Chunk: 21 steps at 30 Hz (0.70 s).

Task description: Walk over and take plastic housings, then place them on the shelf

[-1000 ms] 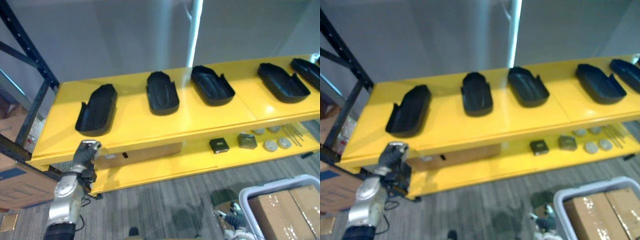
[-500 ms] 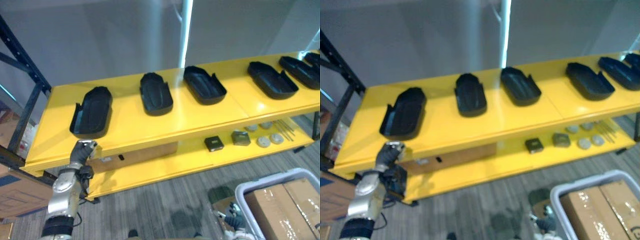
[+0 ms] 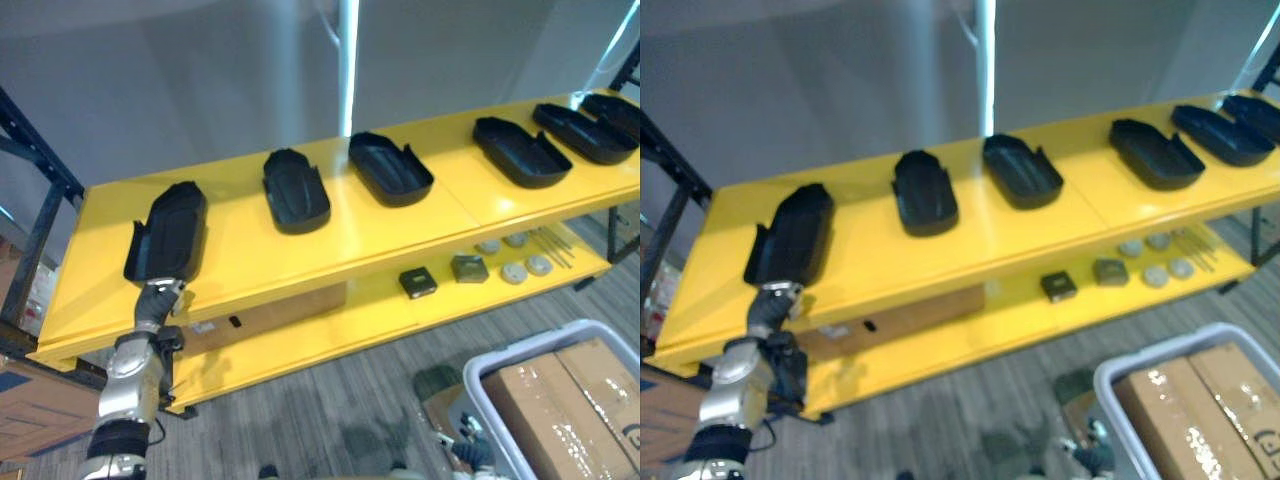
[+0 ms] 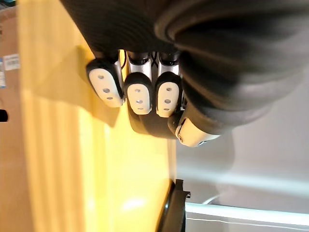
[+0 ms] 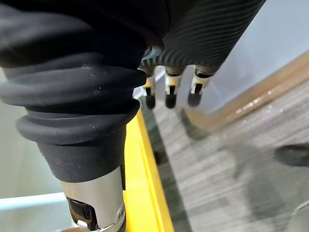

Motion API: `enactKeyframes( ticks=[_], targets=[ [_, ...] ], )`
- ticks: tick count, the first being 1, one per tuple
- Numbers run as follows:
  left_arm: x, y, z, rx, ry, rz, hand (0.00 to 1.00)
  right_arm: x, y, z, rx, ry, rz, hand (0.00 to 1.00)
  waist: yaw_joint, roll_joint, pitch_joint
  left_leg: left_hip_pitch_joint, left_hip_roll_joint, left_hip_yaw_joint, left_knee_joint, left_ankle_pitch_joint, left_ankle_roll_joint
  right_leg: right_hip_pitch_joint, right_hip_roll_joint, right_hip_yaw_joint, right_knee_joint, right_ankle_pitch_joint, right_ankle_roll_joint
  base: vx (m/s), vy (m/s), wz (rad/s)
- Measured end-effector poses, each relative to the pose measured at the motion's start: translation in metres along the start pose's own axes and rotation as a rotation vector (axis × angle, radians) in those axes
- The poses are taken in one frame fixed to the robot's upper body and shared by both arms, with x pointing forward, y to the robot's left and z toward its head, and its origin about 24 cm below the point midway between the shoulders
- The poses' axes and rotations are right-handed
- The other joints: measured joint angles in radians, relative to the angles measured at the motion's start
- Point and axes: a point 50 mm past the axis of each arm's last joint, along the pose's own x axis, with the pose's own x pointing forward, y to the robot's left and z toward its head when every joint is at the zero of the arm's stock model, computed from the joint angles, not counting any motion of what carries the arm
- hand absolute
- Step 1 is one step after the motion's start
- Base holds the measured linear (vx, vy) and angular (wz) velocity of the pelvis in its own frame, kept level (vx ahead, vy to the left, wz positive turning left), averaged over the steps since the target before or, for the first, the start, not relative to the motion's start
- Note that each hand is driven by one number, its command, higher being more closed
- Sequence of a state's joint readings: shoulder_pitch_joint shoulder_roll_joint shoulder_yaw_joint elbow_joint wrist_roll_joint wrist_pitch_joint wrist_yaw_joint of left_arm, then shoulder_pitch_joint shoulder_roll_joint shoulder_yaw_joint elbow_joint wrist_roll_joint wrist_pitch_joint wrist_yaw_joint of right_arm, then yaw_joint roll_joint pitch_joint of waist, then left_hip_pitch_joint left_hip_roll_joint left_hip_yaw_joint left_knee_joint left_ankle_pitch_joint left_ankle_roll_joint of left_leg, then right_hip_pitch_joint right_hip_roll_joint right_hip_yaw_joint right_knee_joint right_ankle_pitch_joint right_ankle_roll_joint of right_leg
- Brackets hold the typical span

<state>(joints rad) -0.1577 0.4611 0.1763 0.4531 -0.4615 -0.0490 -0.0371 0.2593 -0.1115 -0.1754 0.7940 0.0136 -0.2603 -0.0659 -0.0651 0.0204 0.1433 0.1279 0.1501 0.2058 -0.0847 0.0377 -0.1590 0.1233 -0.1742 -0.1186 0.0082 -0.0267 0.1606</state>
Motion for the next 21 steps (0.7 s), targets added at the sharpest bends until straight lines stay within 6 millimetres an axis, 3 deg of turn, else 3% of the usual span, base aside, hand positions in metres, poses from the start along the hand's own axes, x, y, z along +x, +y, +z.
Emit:
enactKeyframes(
  ticks=[14,21],
  targets=[
    [0.007,0.015,0.001,0.002,0.018,0.126,1.00,-0.004,-0.006,-0.007,-0.008,0.019,-0.014,0.00,-0.010,0.032,0.009,0.012,-0.001,0.026,0.003,-0.003,0.001,-0.019,0.000,0.035,0.020,0.001,0.001,-0.01,0.004,-0.06],
    [0.007,0.033,0.002,0.005,0.029,0.210,1.00,-0.009,-0.017,-0.014,0.003,0.039,-0.052,0.00,-0.033,0.050,0.019,0.013,-0.001,0.028,0.004,-0.003,0.001,-0.027,-0.001,0.039,0.035,-0.002,0.001,0.00,0.000,-0.01]
  ],
)
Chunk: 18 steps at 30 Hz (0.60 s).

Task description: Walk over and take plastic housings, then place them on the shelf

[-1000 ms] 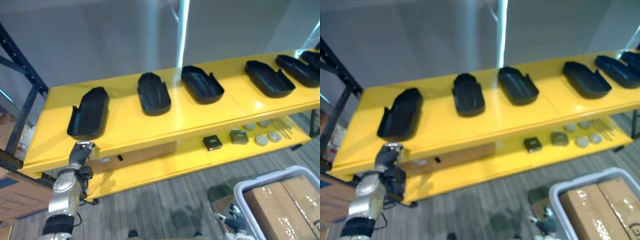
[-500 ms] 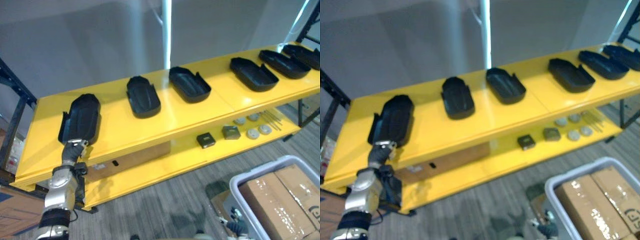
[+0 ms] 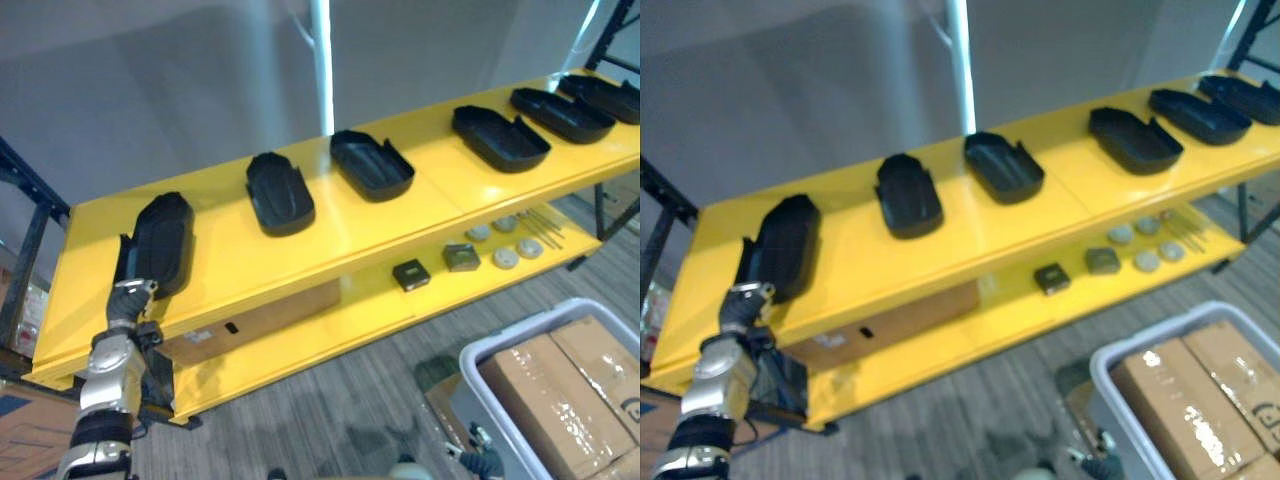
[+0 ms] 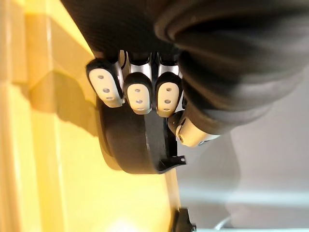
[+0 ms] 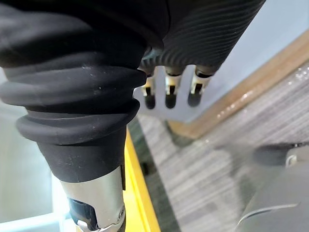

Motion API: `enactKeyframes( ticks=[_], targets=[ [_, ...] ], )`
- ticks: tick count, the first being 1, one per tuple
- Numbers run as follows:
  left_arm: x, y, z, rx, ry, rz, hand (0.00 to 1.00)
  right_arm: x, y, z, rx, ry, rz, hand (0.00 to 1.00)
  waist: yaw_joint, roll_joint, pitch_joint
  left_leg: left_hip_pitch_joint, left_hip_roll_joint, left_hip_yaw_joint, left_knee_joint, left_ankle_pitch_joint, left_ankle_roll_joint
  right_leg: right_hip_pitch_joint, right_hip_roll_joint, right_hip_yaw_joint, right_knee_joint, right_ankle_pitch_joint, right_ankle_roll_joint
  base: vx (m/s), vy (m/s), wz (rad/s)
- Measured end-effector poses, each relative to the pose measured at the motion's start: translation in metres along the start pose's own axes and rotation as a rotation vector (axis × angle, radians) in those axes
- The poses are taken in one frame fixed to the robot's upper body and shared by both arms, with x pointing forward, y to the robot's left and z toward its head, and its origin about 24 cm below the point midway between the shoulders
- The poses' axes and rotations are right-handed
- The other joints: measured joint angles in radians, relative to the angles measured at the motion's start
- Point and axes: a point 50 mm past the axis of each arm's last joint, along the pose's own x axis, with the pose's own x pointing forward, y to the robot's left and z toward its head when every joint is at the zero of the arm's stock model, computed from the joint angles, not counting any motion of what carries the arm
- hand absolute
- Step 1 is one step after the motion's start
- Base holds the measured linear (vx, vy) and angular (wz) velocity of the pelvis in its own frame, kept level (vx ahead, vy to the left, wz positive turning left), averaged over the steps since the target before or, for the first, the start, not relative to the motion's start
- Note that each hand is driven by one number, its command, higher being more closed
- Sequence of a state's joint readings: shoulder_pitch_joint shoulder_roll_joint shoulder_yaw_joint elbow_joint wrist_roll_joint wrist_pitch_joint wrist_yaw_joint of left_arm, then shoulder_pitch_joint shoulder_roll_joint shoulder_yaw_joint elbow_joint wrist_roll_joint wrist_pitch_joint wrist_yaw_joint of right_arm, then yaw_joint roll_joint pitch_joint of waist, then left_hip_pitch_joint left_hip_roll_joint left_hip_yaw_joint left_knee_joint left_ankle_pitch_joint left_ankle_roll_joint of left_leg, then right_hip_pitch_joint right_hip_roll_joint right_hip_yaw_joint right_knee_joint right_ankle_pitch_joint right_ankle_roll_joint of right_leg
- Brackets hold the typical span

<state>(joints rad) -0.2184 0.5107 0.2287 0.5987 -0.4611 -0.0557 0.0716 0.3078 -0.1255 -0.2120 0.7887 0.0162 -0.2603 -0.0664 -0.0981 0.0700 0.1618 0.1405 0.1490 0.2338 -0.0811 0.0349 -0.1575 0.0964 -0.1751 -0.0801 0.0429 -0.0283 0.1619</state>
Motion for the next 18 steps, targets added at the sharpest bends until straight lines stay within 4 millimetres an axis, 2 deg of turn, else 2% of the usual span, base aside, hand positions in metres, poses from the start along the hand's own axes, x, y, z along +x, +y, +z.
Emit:
enactKeyframes(
  ticks=[9,13,18],
  targets=[
    [0.003,0.003,0.006,0.005,-0.012,0.011,1.00,-0.002,-0.003,-0.002,-0.004,0.005,-0.005,0.00,-0.005,0.018,-0.002,0.001,0.000,0.016,0.000,0.000,0.000,-0.026,-0.001,0.015,0.036,-0.015,0.000,-0.01,0.001,-0.03],
    [0.005,0.011,0.012,0.019,-0.024,0.032,1.00,-0.001,-0.004,0.003,-0.005,-0.020,-0.007,0.00,-0.022,0.026,0.002,0.002,-0.001,0.020,0.000,0.000,0.000,-0.031,-0.002,0.025,0.041,-0.017,0.001,0.00,0.001,-0.02],
    [0.010,0.012,0.016,-0.005,-0.023,0.061,1.00,-0.002,-0.010,0.002,-0.016,-0.017,-0.017,0.00,-0.027,0.040,0.010,0.001,-0.001,0.024,0.000,0.000,0.000,-0.050,-0.003,0.029,0.069,-0.030,0.001,0.00,-0.001,-0.02]
  ],
)
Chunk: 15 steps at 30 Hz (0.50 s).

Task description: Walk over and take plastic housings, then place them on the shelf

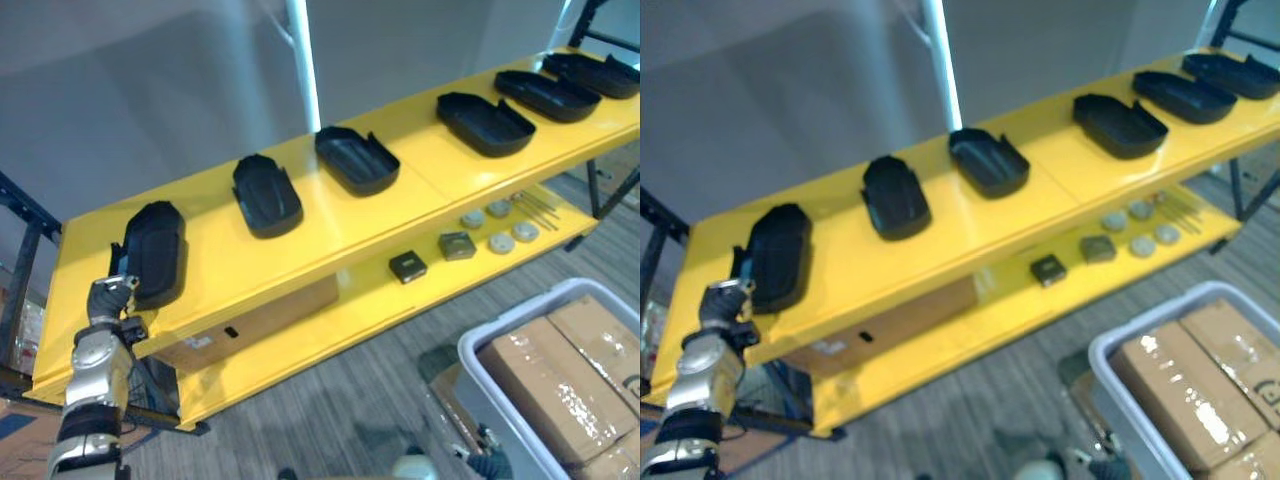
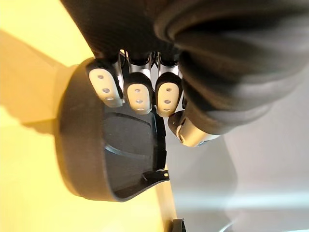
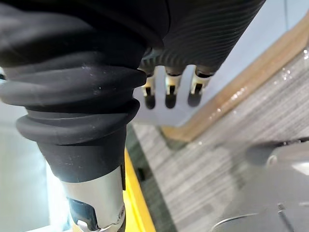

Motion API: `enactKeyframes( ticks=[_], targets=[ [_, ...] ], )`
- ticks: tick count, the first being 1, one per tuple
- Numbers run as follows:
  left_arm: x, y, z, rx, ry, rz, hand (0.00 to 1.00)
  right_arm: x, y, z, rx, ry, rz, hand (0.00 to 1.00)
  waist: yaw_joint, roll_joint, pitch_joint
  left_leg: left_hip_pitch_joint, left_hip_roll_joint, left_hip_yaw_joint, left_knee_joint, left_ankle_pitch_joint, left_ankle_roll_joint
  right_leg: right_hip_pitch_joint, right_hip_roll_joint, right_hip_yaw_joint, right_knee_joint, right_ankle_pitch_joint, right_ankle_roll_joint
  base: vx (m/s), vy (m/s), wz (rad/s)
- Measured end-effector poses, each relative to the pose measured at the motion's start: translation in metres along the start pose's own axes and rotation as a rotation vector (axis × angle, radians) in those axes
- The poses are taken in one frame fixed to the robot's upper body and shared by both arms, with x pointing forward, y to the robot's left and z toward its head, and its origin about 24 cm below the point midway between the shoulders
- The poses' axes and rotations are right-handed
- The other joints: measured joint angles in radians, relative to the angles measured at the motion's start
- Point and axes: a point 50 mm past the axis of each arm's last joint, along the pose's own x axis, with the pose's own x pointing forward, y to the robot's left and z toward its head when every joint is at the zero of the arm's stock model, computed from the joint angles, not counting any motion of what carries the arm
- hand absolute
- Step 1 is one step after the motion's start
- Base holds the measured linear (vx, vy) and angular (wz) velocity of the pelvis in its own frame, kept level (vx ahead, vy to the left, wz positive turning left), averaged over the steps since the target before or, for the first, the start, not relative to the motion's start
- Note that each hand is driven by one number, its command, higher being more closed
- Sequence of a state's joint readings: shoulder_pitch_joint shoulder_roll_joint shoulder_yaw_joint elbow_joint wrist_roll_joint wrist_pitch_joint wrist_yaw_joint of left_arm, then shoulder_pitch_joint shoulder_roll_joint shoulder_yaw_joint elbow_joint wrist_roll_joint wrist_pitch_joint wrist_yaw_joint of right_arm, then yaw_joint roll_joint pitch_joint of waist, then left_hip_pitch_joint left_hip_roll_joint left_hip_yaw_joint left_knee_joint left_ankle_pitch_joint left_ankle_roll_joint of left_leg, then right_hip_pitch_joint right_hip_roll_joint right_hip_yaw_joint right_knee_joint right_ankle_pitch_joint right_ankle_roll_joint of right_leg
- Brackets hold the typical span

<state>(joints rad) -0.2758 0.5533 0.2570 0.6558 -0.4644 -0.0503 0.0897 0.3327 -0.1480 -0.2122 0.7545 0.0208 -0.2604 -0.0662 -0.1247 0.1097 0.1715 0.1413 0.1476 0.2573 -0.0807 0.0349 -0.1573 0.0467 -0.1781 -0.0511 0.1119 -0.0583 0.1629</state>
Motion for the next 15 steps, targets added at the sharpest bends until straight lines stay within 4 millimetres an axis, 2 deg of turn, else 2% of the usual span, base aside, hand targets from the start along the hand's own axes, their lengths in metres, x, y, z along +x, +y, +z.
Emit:
enactKeyframes(
  ticks=[9,15],
  targets=[
    [0.008,0.011,0.010,-0.024,0.003,0.050,1.00,-0.001,-0.005,-0.002,-0.013,0.007,-0.006,0.00,-0.024,0.019,0.011,0.002,-0.003,0.003,0.000,0.000,0.000,-0.019,-0.004,0.008,0.041,-0.022,0.001,0.00,-0.002,-0.01],
    [0.014,0.013,0.022,-0.031,-0.017,0.070,1.00,-0.002,-0.005,-0.002,-0.017,0.006,-0.002,0.00,-0.026,0.020,0.011,0.001,-0.005,0.014,0.000,-0.001,0.001,-0.037,-0.004,0.023,0.058,-0.027,0.001,0.00,-0.005,-0.05]
  ],
)
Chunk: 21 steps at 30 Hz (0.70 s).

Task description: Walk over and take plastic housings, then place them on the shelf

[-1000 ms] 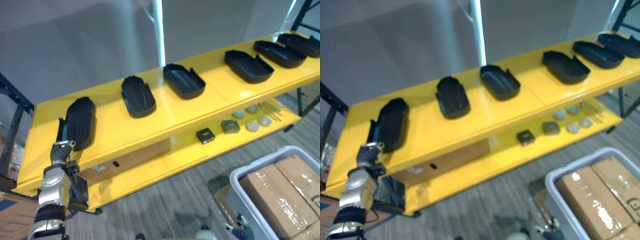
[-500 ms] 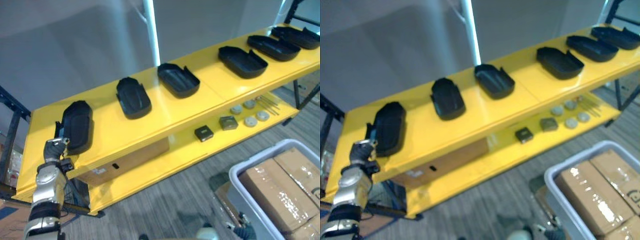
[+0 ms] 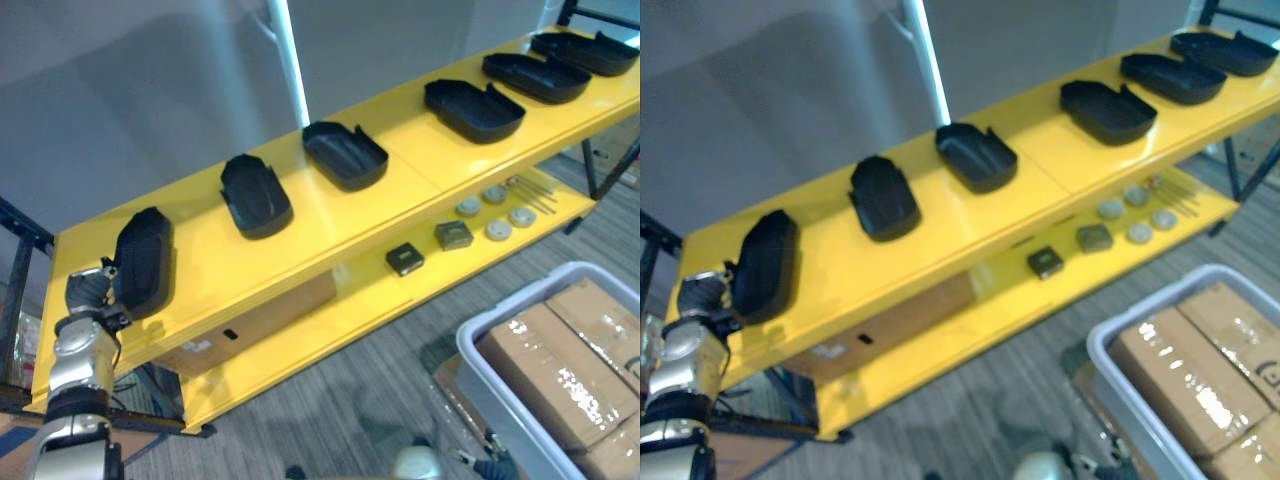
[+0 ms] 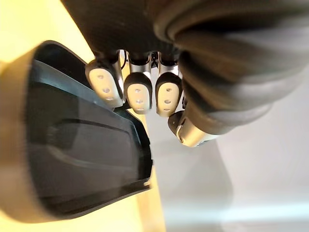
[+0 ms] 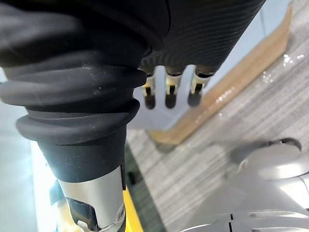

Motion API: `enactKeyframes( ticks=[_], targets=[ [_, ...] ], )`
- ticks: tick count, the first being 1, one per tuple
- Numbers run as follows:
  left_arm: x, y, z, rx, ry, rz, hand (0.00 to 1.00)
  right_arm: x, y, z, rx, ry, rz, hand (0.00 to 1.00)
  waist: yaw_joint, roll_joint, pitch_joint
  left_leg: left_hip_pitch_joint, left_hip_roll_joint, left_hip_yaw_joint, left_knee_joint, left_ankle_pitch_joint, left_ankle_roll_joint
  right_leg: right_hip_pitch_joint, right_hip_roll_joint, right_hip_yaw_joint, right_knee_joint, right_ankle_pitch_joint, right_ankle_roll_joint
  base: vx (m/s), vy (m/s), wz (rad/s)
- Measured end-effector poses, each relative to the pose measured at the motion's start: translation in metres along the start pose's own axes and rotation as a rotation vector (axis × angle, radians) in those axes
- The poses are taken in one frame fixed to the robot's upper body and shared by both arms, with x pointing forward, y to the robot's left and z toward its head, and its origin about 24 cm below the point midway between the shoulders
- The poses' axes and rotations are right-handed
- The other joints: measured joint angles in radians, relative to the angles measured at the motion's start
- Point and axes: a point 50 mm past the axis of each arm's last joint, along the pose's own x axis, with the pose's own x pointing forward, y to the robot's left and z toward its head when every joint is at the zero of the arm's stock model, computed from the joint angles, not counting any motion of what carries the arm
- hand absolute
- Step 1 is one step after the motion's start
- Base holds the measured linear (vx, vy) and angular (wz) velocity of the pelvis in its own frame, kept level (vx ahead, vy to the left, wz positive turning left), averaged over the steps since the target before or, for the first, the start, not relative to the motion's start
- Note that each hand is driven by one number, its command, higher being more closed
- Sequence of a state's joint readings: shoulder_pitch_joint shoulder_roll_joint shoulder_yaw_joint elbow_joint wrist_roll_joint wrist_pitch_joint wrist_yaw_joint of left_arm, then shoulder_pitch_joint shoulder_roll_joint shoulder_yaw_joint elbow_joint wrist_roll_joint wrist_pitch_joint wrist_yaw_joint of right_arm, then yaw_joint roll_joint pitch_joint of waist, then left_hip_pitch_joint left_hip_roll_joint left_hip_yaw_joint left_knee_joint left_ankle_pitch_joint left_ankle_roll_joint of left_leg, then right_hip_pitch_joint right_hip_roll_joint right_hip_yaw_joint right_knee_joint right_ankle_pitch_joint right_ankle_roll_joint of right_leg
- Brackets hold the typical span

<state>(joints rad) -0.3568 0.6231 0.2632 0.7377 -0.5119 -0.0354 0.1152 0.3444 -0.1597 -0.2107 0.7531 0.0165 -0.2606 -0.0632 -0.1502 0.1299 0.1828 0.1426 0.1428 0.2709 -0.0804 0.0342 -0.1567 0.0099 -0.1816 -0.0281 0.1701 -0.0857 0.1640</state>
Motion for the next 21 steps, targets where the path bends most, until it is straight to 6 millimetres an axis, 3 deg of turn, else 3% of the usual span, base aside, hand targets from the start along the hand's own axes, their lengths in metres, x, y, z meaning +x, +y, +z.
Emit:
enactKeyframes(
  ticks=[5,8,12,16,21],
  targets=[
    [0.002,-0.005,0.011,-0.014,-0.051,0.014,1.00,0.000,0.001,0.001,0.000,-0.003,0.001,0.00,0.000,-0.003,0.014,-0.004,-0.001,-0.012,0.025,-0.008,0.003,0.011,-0.004,-0.007,0.003,-0.003,0.001,-0.01,-0.006,0.03],
    [-0.008,-0.010,0.025,-0.040,-0.152,0.014,1.00,0.000,0.007,0.000,0.013,0.000,0.007,0.00,0.009,-0.011,0.030,-0.006,-0.003,-0.035,0.026,-0.008,0.003,0.025,-0.009,-0.031,0.000,-0.006,0.002,-0.02,-0.012,0.19],
    [-0.039,-0.027,0.026,-0.122,-0.251,-0.020,1.00,-0.002,0.023,-0.001,0.037,0.004,0.022,0.00,0.051,-0.025,0.033,-0.041,-0.002,-0.073,0.041,-0.008,0.003,0.031,-0.013,-0.073,-0.021,-0.005,0.002,0.00,-0.021,0.29],
    [-0.079,-0.037,0.010,-0.191,-0.268,-0.018,1.00,-0.004,0.029,-0.003,0.039,0.011,0.013,0.00,0.092,-0.044,0.031,-0.063,-0.002,-0.123,0.044,-0.011,0.000,0.068,-0.011,-0.120,-0.055,0.003,0.005,0.05,-0.018,0.35],
    [-0.105,-0.039,0.019,-0.183,-0.349,-0.042,1.00,-0.003,0.029,-0.001,0.040,0.006,-0.007,0.00,0.132,-0.065,0.018,-0.074,-0.003,-0.165,0.058,-0.022,-0.002,0.109,-0.009,-0.164,-0.082,0.004,0.005,0.05,-0.010,0.25]
  ],
)
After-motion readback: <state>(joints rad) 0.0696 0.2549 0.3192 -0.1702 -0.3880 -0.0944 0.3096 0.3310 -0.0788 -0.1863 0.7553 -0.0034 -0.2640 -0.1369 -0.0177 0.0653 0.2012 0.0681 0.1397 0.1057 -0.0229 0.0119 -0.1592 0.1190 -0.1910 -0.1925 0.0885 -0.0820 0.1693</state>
